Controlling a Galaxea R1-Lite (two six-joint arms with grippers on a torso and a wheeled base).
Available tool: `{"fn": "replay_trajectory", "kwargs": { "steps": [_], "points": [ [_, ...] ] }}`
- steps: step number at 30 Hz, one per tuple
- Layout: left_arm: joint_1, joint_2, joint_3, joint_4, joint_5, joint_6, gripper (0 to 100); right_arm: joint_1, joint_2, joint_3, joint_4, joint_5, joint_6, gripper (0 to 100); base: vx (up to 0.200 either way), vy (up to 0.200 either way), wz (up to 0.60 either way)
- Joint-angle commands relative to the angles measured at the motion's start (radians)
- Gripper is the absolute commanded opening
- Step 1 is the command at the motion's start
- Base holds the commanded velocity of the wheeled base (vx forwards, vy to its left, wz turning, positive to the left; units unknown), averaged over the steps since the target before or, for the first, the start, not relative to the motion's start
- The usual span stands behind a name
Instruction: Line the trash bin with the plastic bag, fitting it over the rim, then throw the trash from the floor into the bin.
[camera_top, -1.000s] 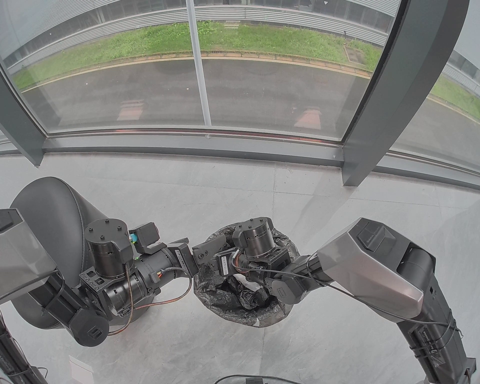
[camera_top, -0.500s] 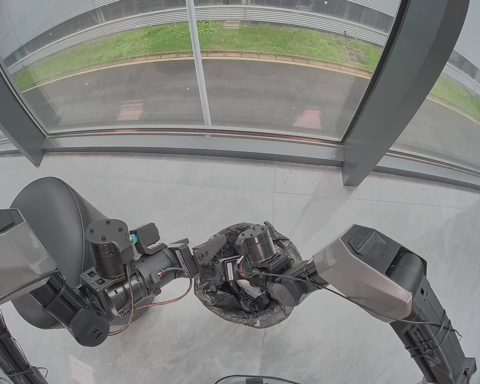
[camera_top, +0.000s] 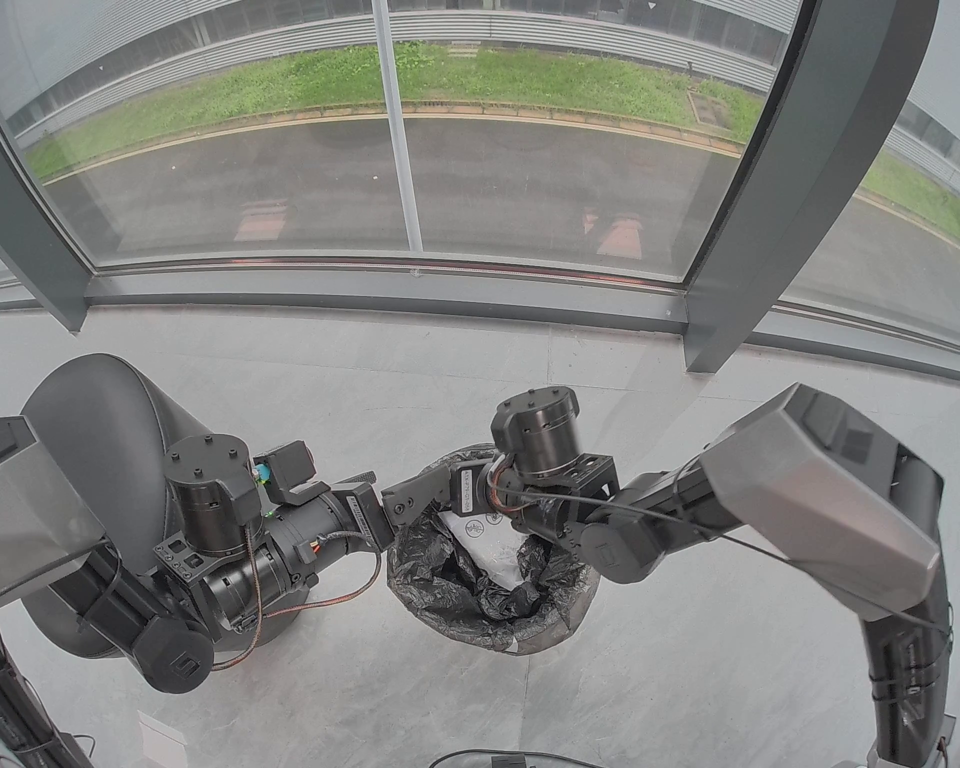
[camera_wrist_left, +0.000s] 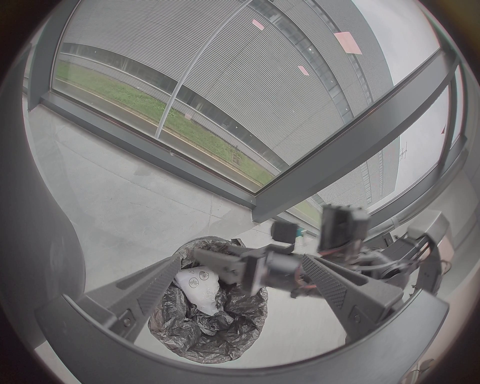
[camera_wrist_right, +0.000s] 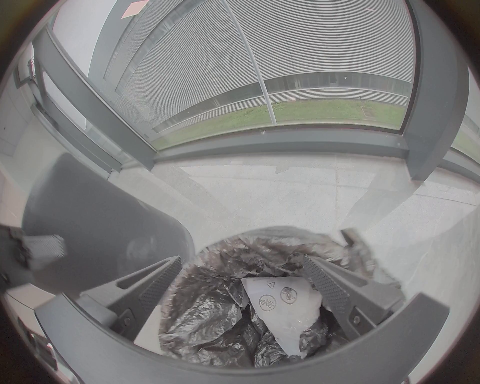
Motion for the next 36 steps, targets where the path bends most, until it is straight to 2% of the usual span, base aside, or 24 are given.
{"fn": "replay_trajectory", "kwargs": {
  "steps": [1, 6, 9, 12, 16, 20, 23, 24, 25, 27, 30, 36],
  "points": [
    [-0.002, -0.046, -0.01, 0.014, 0.02, 0.004, 100, 0.006, -0.308, 0.191, -0.002, -0.014, 0.019, 100, 0.0, 0.0, 0.0],
    [0.007, -0.156, -0.013, 0.032, 0.059, 0.036, 100, -0.065, -0.48, 0.293, 0.029, -0.111, -0.008, 100, 0.0, 0.0, 0.0],
    [0.032, -0.306, -0.034, 0.11, 0.059, 0.091, 100, -0.158, -0.632, 0.362, 0.094, -0.2, -0.063, 100, 0.0, 0.0, 0.0],
    [0.042, -0.457, -0.066, 0.297, 0.059, 0.153, 100, -0.235, -0.773, 0.426, 0.107, -0.249, -0.144, 100, 0.0, 0.0, 0.0],
    [0.068, -0.621, -0.103, 0.601, 0.076, 0.235, 100, -0.308, -0.94, 0.533, 0.107, -0.252, -0.271, 100, 0.0, 0.0, 0.0],
    [0.079, -0.756, -0.106, 0.837, 0.206, 0.275, 100, -0.322, -1.111, 0.668, 0.107, -0.253, -0.357, 100, 0.0, 0.0, 0.0],
    [0.082, -0.829, -0.096, 0.945, 0.332, 0.277, 100, -0.325, -1.218, 0.736, 0.11, -0.255, -0.371, 100, 0.0, 0.0, 0.0],
    [0.082, -0.833, -0.094, 0.949, 0.338, 0.277, 100, -0.325, -1.224, 0.739, 0.11, -0.255, -0.371, 100, 0.0, 0.0, 0.0],
    [0.096, -0.886, -0.083, 1.005, 0.419, 0.281, 100, -0.327, -1.29, 0.788, 0.113, -0.264, -0.376, 100, 0.0, 0.0, 0.0],
    [0.11, -0.945, -0.071, 1.046, 0.47, 0.298, 100, -0.331, -1.348, 0.834, 0.118, -0.298, -0.394, 100, 0.0, 0.0, 0.0],
    [0.111, -1.092, -0.025, 1.101, 0.485, 0.353, 100, -0.331, -1.466, 0.928, 0.133, -0.35, -0.425, 100, 0.0, 0.0, 0.0],
    [0.122, -1.32, 0.065, 1.166, 0.49, 0.426, 100, -0.35, -1.641, 1.069, 0.138, -0.355, -0.428, 100, 0.0, 0.0, 0.0]
  ]
}}
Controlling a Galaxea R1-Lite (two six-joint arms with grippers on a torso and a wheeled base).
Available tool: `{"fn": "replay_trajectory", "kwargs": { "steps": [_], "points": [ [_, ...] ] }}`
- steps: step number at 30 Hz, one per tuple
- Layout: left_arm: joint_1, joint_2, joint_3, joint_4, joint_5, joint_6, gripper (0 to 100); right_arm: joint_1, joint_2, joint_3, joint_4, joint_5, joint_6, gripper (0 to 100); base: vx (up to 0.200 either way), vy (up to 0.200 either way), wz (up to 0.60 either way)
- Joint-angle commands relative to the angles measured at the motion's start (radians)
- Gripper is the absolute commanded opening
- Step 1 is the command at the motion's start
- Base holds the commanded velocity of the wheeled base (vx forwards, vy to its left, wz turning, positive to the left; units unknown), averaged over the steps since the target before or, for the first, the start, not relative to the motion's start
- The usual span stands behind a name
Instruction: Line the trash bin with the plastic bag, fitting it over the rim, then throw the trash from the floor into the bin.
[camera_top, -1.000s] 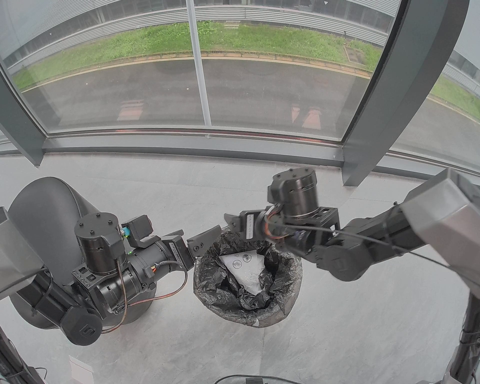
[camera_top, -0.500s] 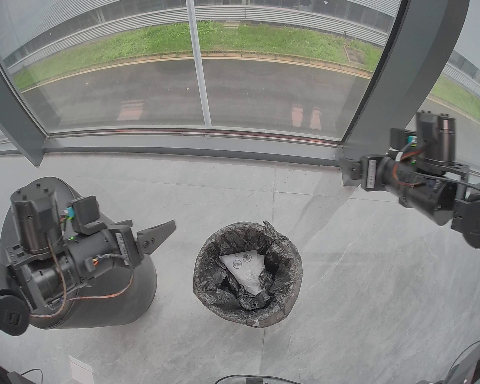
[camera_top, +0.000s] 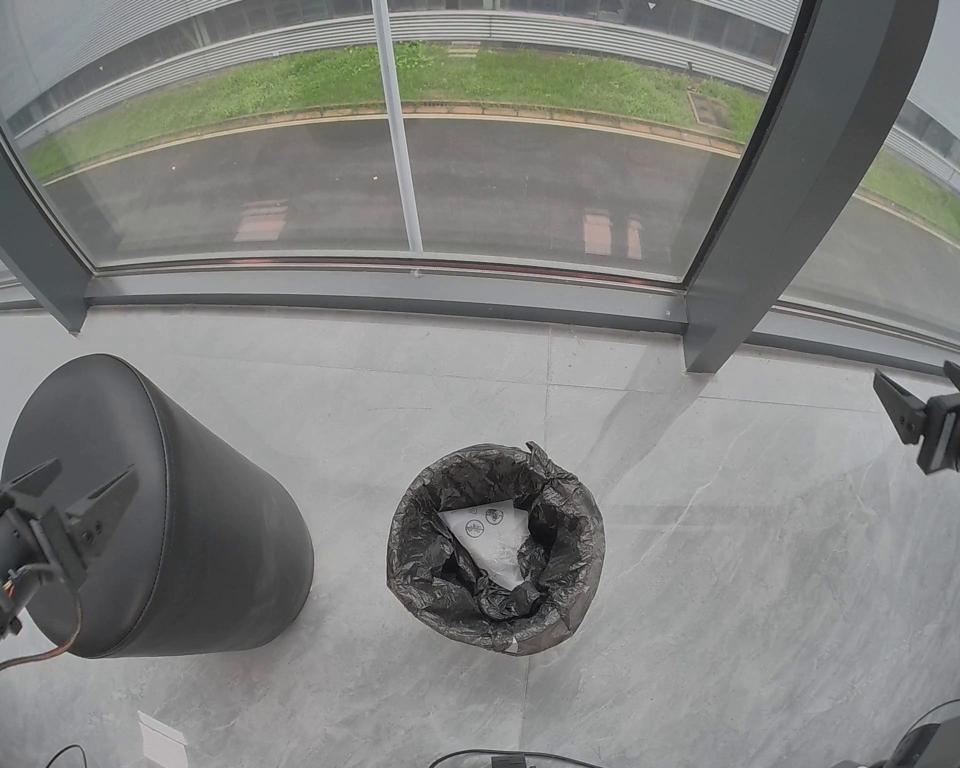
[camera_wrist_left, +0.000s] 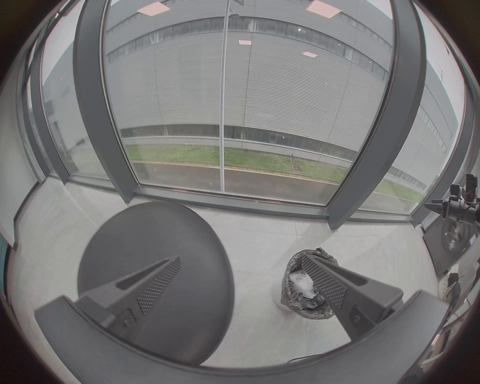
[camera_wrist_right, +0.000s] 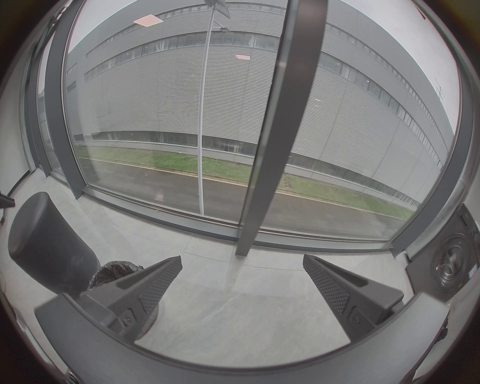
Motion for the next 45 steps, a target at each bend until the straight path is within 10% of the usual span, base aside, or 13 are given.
{"fn": "replay_trajectory", "kwargs": {
  "steps": [1, 13, 27, 45],
  "points": [
    [0.023, -0.308, 0.097, 0.086, 0.031, 0.07, 100, -0.031, -0.275, 0.178, 0.011, -0.031, -0.027, 100, 0.0, 0.0, 0.0],
    [0.236, -0.677, 0.225, 0.234, 0.027, 0.158, 100, -0.235, -0.683, 0.416, 0.013, -0.017, -0.113, 100, 0.0, 0.0, 0.0],
    [0.247, -0.788, 0.393, 0.241, -0.025, 0.168, 100, -0.382, -0.982, 0.567, 0.048, 0.054, -0.118, 100, 0.0, 0.0, 0.0],
    [0.407, -0.881, 0.498, 0.188, -0.009, 0.216, 100, -0.396, -1.022, 0.568, 0.111, 0.057, -0.078, 100, 0.0, 0.0, 0.0]
  ]
}}
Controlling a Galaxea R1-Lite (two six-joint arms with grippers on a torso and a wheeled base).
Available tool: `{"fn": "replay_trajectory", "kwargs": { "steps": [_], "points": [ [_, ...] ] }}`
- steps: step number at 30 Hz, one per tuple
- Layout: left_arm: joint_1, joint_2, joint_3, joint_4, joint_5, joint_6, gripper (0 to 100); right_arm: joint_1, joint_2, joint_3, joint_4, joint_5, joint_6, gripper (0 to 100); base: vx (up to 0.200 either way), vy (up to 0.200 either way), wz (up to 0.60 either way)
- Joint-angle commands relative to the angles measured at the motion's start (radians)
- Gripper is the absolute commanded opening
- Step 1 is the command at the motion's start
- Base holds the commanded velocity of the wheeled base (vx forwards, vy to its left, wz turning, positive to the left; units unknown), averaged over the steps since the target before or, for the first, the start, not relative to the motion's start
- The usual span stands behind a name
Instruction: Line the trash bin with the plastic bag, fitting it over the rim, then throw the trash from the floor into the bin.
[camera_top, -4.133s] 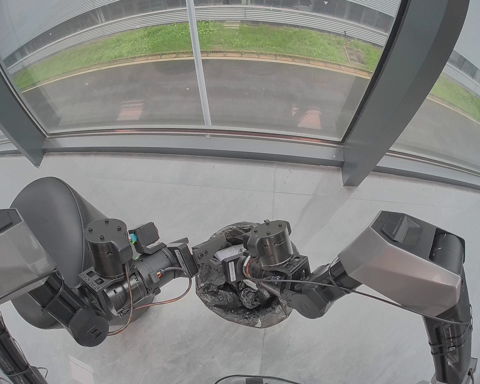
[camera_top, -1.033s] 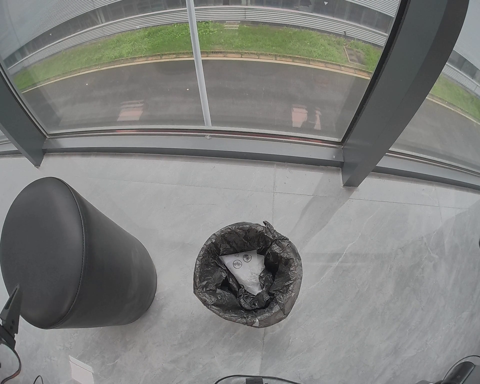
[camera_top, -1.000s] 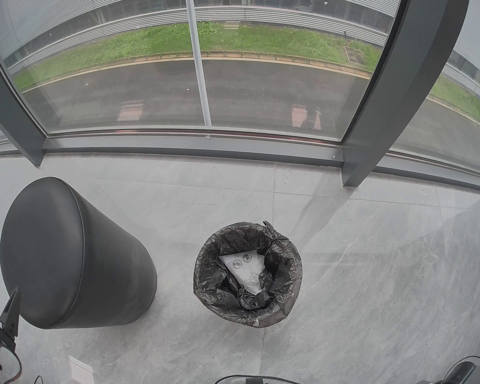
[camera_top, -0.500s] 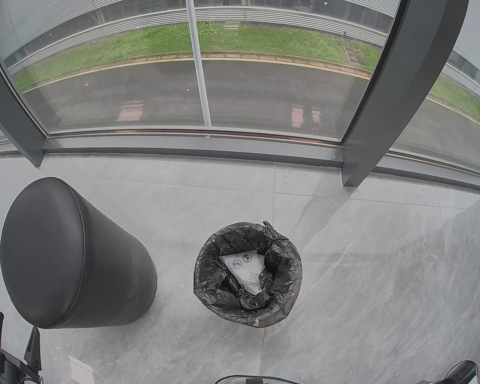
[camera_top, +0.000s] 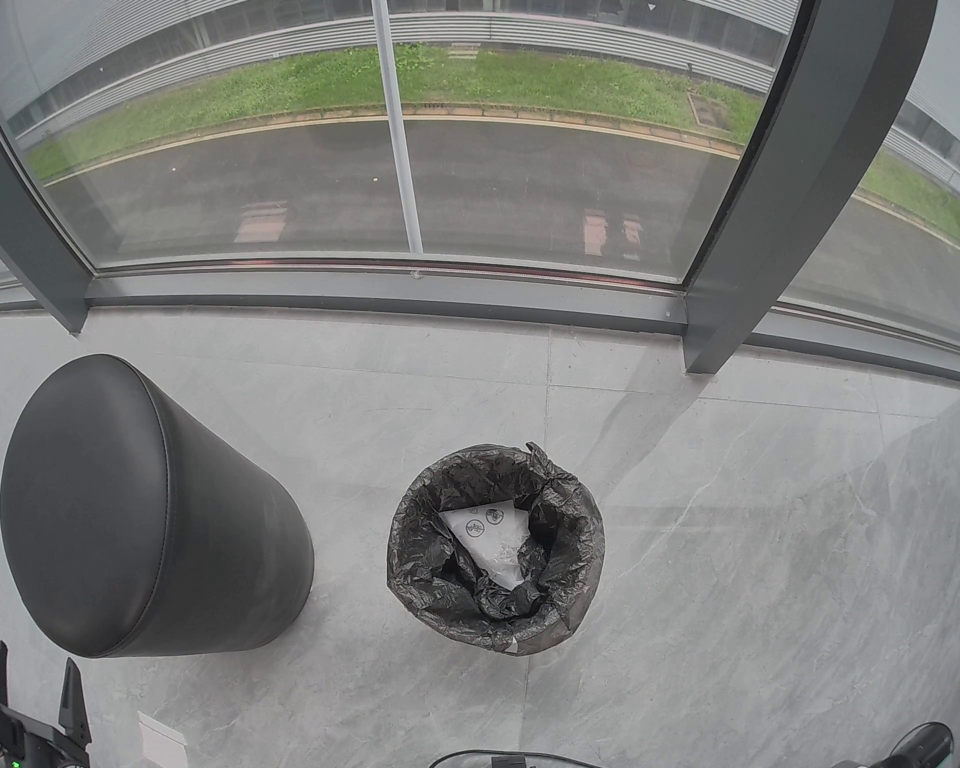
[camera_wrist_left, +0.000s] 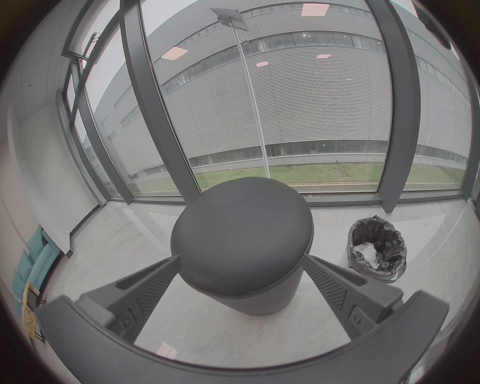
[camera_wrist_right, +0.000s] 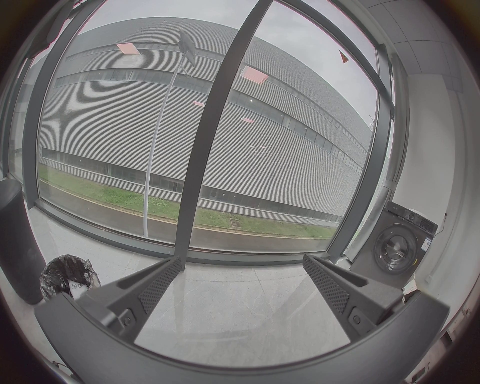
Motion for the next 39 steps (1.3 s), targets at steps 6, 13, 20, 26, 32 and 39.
{"fn": "replay_trajectory", "kwargs": {
  "steps": [6, 13, 20, 26, 32, 39],
  "points": [
    [0.029, -0.061, 0.036, -0.015, -0.072, -0.037, 100, 0.0, -0.015, 0.013, 0.149, 0.045, 0.083, 100, 0.0, 0.0, 0.0],
    [0.029, -0.061, 0.031, -0.013, -0.27, -0.126, 100, 0.0, -0.015, 0.016, 0.252, 0.229, 0.132, 100, 0.0, 0.0, 0.0],
    [0.029, -0.061, 0.035, -0.009, -0.392, -0.114, 100, 0.0, -0.015, 0.015, 0.26, 0.362, 0.154, 100, 0.0, 0.0, 0.0],
    [0.029, -0.061, 0.035, -0.007, -0.512, -0.106, 100, 0.0, -0.015, 0.008, 0.34, 0.49, 0.168, 100, 0.0, 0.0, 0.0],
    [0.029, -0.061, 0.035, -0.009, -0.515, -0.112, 100, 0.0, -0.015, 0.015, 0.318, 0.488, 0.172, 0, 0.0, 0.0, 0.0],
    [0.029, -0.061, 0.035, -0.004, -0.537, -0.098, 100, 0.0, -0.015, 0.015, 0.318, 0.488, 0.174, 0, 0.0, 0.0, 0.0]
  ]
}}
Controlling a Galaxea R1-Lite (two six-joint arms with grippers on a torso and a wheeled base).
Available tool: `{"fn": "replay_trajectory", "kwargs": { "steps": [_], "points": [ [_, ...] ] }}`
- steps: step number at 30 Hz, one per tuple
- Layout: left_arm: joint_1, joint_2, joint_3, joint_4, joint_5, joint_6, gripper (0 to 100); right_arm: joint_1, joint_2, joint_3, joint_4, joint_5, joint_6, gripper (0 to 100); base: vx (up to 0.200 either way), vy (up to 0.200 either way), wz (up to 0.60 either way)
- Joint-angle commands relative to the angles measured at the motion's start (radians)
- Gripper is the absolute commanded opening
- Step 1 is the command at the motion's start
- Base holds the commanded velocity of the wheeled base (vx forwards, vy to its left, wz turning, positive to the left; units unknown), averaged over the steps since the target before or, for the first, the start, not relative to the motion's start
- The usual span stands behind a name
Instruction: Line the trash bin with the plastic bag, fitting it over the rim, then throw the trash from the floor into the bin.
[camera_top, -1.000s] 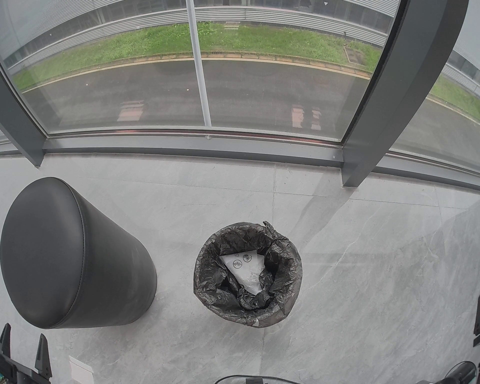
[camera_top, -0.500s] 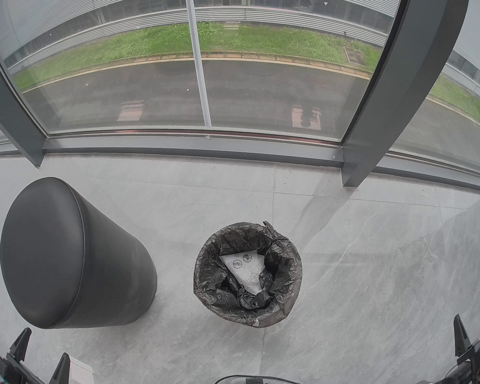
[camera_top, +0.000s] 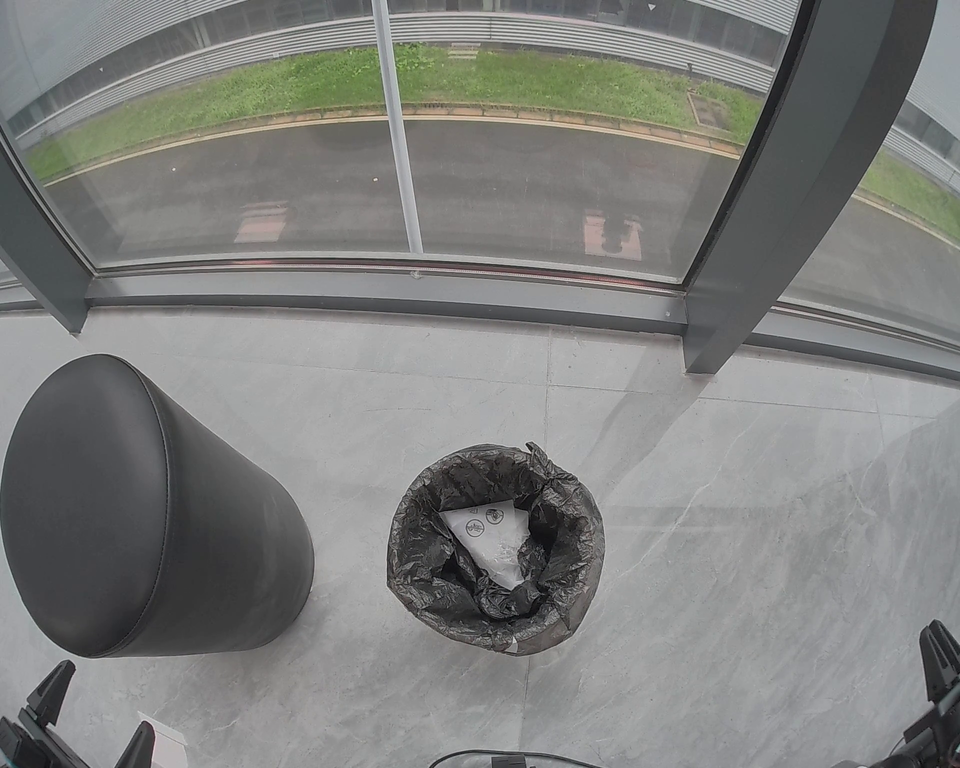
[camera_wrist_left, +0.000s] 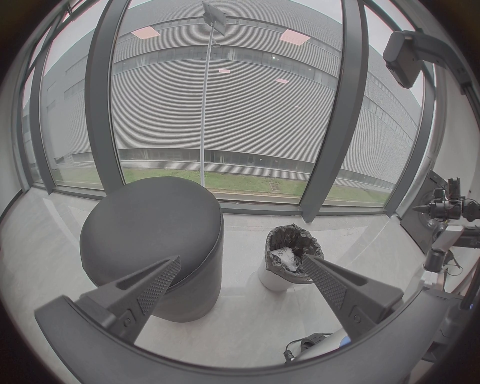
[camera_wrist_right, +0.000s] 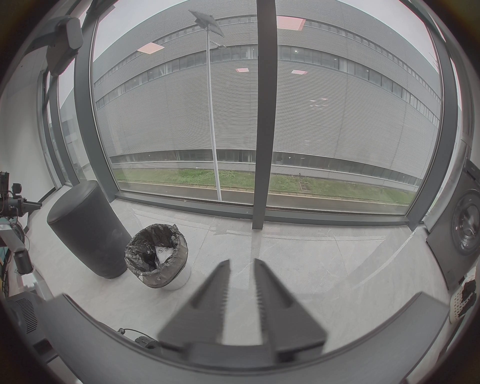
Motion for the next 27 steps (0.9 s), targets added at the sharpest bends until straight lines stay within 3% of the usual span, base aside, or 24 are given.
{"fn": "replay_trajectory", "kwargs": {
  "steps": [1, 5, 9, 14, 19, 23, 27],
  "points": [
    [0.0, -0.012, 0.0, 0.002, -0.052, 0.024, 100, 0.001, -0.012, 0.015, 0.0, 0.001, 0.0, 0, 0.0, 0.0, 0.0],
    [0.0, 0.001, -0.002, 0.005, -0.192, 0.042, 100, 0.001, -0.012, 0.015, 0.0, 0.001, 0.0, 0, 0.0, 0.0, 0.0],
    [-0.002, 0.046, -0.005, 0.008, -0.224, 0.028, 100, 0.001, -0.012, 0.015, 0.0, 0.001, 0.0, 0, 0.0, 0.0, 0.0],
    [0.009, 0.02, -0.002, -0.01, -0.146, -0.088, 100, 0.001, -0.012, 0.015, 0.0, -0.001, 0.002, 0, 0.0, 0.0, 0.0],
    [0.002, -0.012, 0.02, -0.067, 0.047, 0.007, 100, 0.001, -0.012, 0.015, 0.0, -0.001, 0.02, 0, 0.0, 0.0, 0.0],
    [0.0, -0.012, 0.026, -0.11, 0.032, 0.018, 100, 0.001, -0.012, 0.016, 0.0, -0.001, 0.02, 0, 0.0, 0.0, 0.0],
    [0.002, -0.012, 0.026, -0.11, 0.017, -0.042, 100, 0.001, -0.012, 0.015, 0.0, -0.002, 0.02, 0, 0.0, 0.0, 0.0]
  ]
}}
